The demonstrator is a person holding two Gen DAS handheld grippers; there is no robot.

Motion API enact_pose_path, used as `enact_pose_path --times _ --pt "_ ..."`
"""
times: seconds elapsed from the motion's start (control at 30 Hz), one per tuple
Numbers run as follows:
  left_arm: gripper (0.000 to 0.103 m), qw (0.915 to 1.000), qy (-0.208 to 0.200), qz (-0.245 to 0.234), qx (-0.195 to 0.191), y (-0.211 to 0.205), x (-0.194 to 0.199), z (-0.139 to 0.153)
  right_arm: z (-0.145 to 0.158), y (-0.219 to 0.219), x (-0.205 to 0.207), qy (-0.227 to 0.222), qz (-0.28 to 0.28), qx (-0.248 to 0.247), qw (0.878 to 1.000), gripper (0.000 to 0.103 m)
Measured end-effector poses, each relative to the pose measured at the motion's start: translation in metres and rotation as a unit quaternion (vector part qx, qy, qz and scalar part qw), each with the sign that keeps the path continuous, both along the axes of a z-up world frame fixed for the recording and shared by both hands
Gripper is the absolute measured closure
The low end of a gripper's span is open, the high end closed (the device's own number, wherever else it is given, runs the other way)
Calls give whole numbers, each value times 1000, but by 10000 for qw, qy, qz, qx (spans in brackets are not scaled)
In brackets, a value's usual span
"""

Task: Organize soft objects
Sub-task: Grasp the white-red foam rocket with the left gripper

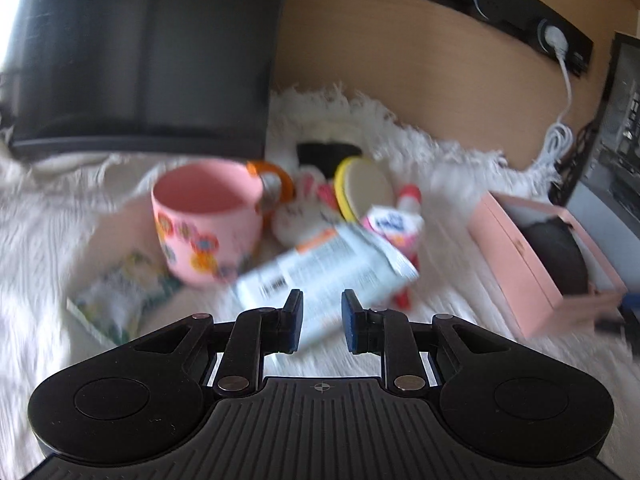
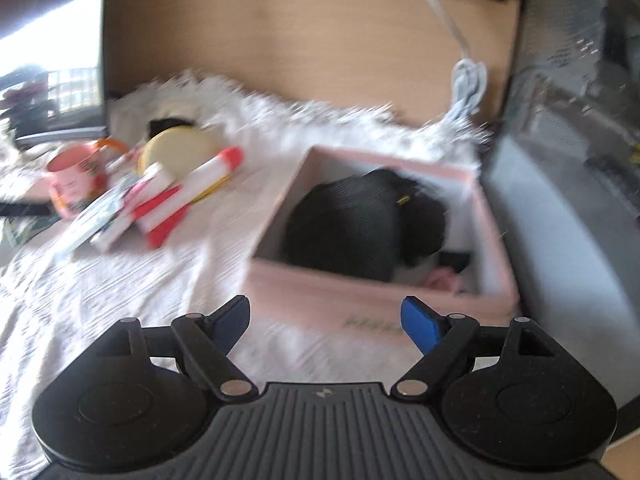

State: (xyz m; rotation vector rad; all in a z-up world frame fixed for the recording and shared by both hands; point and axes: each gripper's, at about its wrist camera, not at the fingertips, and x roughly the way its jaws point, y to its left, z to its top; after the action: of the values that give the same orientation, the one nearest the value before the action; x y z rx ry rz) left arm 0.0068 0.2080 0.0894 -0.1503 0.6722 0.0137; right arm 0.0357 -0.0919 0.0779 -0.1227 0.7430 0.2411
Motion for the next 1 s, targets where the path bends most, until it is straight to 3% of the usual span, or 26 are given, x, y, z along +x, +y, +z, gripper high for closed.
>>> enact_pose_path --times 0.17,0.33,0.5,0.67,0.73,0.77,0.83,0.9,1.0 --pt "80 9999 47 -90 -136 21 47 -3 -5 29 -12 188 419 8 9989 20" --pt "80 9982 146 207 -539 42 78 -13 2 63 12 359 775 414 9955 20" --pt "80 9980 203 152 -581 43 44 -20 9 111 80 663 937 1233 9857 20" --pt "80 9970 398 161 -641 38 -4 -39 -6 169 140 521 920 950 9899 22" --pt "80 9960 469 178 -743 39 -19 -45 -17 183 151 557 1006 760 9905 33" --pt "80 9951 501 205 -823 41 -26 -48 -21 187 154 641 1075 685 9898 49" --pt "80 9940 568 229 -912 46 -36 -52 -24 184 149 697 1138 736 9883 55" --pt "80 9938 625 269 -874 52 -41 -54 -20 172 135 723 1208 787 9869 69" --pt "80 9929 609 386 -949 63 -41 -56 -15 144 109 989 1321 1007 9811 76"
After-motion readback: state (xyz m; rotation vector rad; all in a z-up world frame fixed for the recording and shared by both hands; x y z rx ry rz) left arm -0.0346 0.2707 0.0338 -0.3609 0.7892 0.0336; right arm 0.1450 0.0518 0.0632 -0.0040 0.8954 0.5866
